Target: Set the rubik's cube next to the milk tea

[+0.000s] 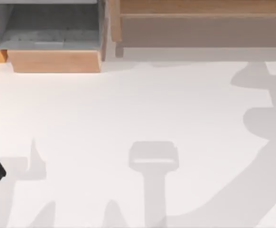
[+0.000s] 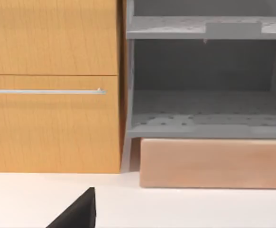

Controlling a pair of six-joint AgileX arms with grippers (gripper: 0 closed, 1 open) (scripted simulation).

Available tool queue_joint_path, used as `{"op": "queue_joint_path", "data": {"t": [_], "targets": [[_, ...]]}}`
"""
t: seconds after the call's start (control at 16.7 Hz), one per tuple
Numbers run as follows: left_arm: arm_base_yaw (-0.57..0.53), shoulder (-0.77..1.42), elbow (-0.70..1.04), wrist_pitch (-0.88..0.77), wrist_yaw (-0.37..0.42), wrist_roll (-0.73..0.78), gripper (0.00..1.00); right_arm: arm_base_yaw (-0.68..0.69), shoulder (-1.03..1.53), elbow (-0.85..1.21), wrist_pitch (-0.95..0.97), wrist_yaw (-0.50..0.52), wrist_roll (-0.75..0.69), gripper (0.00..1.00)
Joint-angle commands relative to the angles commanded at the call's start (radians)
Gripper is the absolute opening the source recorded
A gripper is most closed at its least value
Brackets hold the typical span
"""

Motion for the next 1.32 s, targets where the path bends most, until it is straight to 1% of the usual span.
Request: {"op": "queue_joint_path", "data": {"t": [0.24,0.36,0.48,0.6,0.78,1.02,1.14,1.32], "targets": [[0.0,0.0,0.0,0.0,0.0,0.0,1.0,0.0,0.004,-0.003,0.002,0.0,0.001,0.0],[0.0,0.0,0.0,0.0,0.0,0.0,1.0,0.01,-0.018,0.021,-0.029,0.009,-0.022,0.0],[0.0,0.0,0.0,0.0,0.0,0.0,1.0,0.028,-0.056,0.069,-0.101,0.03,-0.076,0.0],[0.0,0.0,0.0,0.0,0.0,0.0,1.0,0.048,-0.098,0.132,-0.214,0.058,-0.156,0.0],[0.0,0.0,0.0,0.0,0.0,0.0,1.0,0.064,-0.151,0.244,-0.456,0.102,-0.293,0.0],[0.0,0.0,0.0,0.0,0.0,0.0,1.0,0.072,-0.201,0.413,-0.905,0.149,-0.437,0.0],[0.0,0.0,0.0,0.0,0.0,0.0,1.0,0.075,-0.218,0.495,-1.155,0.167,-0.468,0.0],[0.0,0.0,0.0,0.0,0.0,0.0,1.0,0.091,-0.225,0.597,-1.5,0.194,-0.462,0.0]]}}
